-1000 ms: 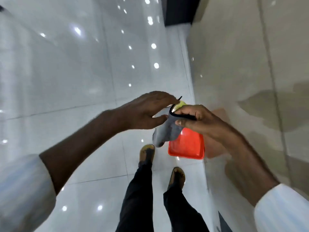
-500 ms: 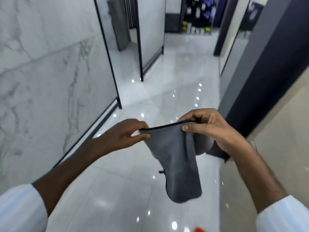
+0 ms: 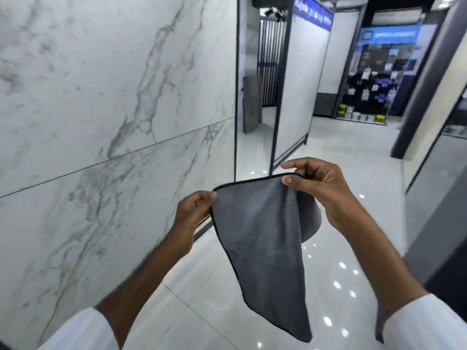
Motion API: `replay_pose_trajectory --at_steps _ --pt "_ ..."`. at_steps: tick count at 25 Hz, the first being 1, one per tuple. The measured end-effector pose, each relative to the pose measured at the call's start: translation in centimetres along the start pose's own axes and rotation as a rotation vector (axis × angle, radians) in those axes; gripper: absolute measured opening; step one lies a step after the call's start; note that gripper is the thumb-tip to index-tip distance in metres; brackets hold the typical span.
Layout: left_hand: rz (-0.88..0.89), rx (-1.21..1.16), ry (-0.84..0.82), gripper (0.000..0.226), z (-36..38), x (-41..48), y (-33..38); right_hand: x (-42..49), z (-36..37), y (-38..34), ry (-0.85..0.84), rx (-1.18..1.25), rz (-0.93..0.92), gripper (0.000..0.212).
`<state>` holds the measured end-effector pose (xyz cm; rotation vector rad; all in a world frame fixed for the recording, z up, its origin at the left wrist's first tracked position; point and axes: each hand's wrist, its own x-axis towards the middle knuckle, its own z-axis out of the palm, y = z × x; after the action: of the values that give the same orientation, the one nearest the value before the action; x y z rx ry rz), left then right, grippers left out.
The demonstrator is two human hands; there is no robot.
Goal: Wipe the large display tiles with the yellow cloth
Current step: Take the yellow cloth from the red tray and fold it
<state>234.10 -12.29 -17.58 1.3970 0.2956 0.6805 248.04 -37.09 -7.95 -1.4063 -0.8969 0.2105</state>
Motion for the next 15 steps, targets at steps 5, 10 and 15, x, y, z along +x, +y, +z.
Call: replay_pose_trajectory --at_steps 5,10,15 --pt "0.254 -0.096 0.289 0.015 -1.2 4.9 9.1 8.7 1.6 3.7 -0.133 0.081 -0.017 0.030" --pt "0.485 0.173 0.365 0.013 -3.9 7.3 18.2 15.3 7.0 8.4 -0.395 0.140 0.058 0.019" --pt "0.622 0.329 0.553 0.015 -8.5 5.6 24.8 16.7 12.3 12.8 -0.591 0.190 0.101 0.048"
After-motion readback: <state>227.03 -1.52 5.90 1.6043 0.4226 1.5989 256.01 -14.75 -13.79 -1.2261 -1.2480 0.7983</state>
